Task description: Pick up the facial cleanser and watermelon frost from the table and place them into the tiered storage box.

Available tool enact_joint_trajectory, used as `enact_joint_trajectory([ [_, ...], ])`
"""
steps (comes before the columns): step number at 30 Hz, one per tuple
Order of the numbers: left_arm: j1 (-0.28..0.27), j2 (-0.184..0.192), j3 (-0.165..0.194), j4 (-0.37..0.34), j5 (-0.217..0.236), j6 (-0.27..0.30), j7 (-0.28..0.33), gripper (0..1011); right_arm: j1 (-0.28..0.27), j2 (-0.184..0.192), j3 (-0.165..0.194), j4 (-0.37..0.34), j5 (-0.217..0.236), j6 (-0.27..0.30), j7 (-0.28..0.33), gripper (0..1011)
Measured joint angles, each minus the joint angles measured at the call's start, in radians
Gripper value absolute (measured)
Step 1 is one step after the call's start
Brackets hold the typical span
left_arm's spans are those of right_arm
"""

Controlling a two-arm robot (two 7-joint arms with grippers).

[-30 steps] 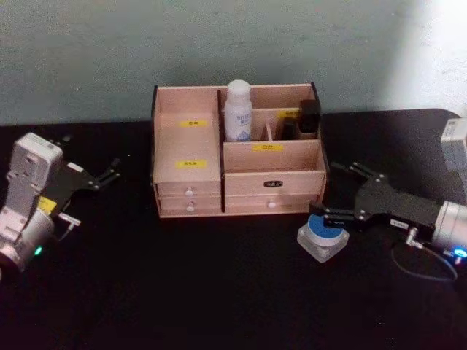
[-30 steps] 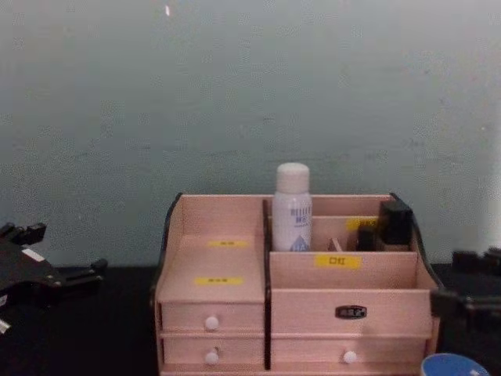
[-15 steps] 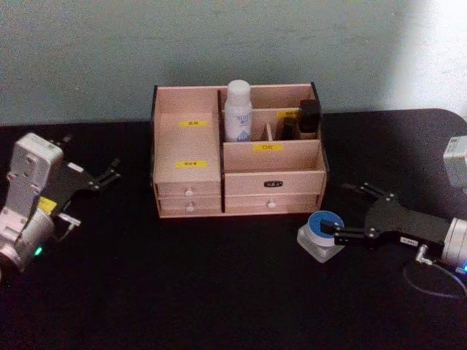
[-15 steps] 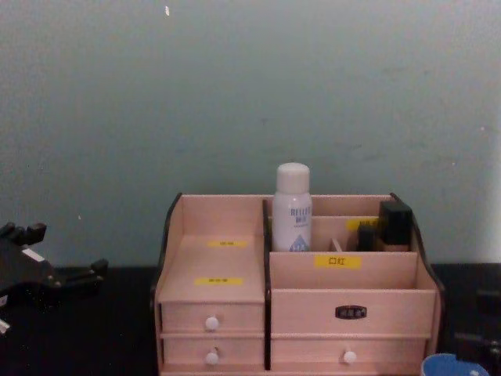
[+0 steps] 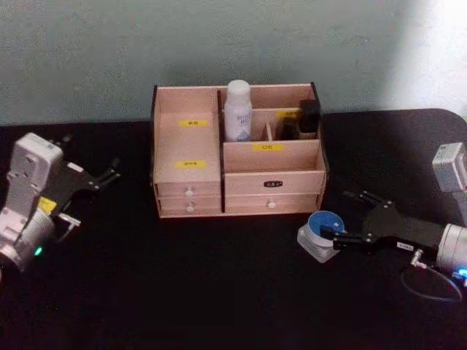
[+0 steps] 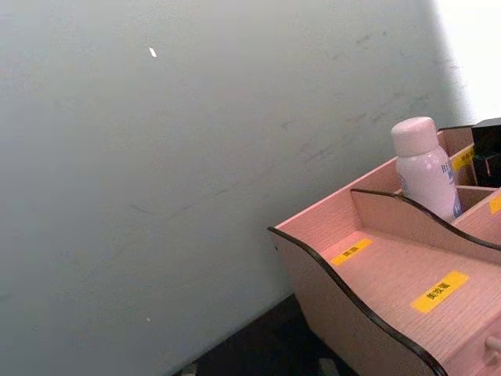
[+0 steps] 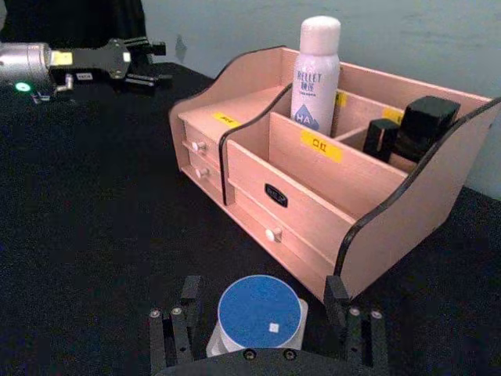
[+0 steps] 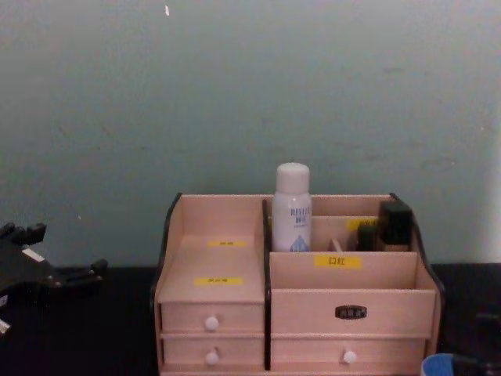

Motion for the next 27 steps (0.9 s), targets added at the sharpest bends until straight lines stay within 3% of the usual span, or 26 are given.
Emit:
enact_joint_trajectory([
  [14, 0.000, 0.000, 0.000, 0.000, 0.000, 0.000, 0.000, 1001, 0.034, -0.027, -0.020, 0.058, -0.020, 0.004, 0.015, 1003],
  [27, 0.000, 0.000, 0.000, 0.000, 0.000, 0.000, 0.000, 1001, 0.041, -0.032, -0.030, 0.070, -0.025, 0.013, 0.022, 1003],
])
